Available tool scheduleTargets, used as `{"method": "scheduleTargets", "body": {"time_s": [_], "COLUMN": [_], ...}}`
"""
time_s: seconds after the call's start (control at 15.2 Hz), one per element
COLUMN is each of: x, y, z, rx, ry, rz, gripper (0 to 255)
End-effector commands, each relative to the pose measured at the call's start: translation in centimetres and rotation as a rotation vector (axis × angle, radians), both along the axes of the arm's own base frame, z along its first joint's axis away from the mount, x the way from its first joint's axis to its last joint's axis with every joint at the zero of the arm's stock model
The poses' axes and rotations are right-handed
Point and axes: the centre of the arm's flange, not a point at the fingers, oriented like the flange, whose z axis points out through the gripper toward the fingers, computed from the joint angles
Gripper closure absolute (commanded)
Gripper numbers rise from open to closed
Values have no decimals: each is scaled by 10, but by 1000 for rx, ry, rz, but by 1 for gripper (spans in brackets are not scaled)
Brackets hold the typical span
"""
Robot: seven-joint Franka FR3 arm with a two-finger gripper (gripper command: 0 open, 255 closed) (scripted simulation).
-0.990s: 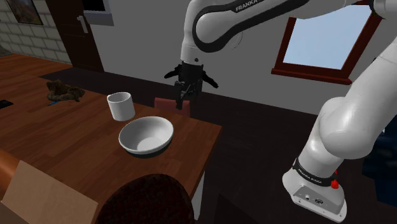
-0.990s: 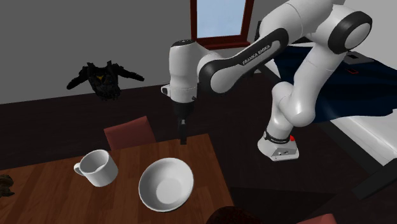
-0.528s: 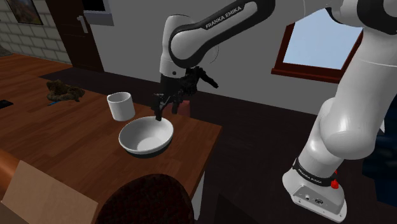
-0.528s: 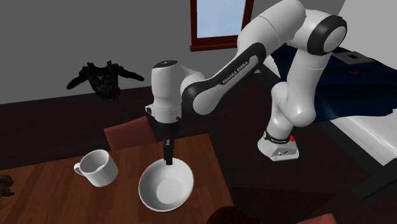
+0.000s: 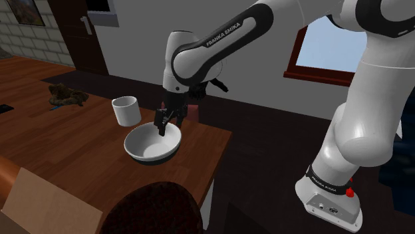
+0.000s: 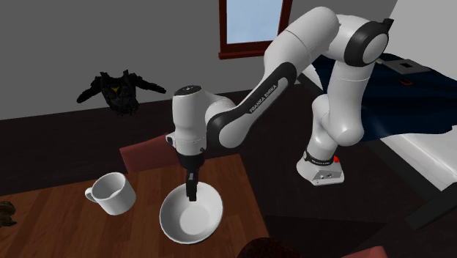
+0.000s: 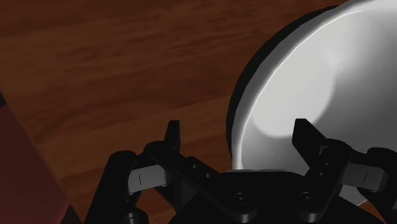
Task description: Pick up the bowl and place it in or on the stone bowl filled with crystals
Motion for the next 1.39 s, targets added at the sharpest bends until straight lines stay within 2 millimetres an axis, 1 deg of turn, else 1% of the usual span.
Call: {"method": "scheduleTargets", "body": {"time_s": [0.0,0.4,0.46,1.06,1.32], "x": [0,0,0,0,0], "y": [1,1,1,1,1], "z": [-4,-4,-4,-4,17], "rx": [0,0,0,0,0], "ry": [0,0,0,0,0], "rz": [0,0,0,0,0], "gripper": [0,0,255,255,255]}}
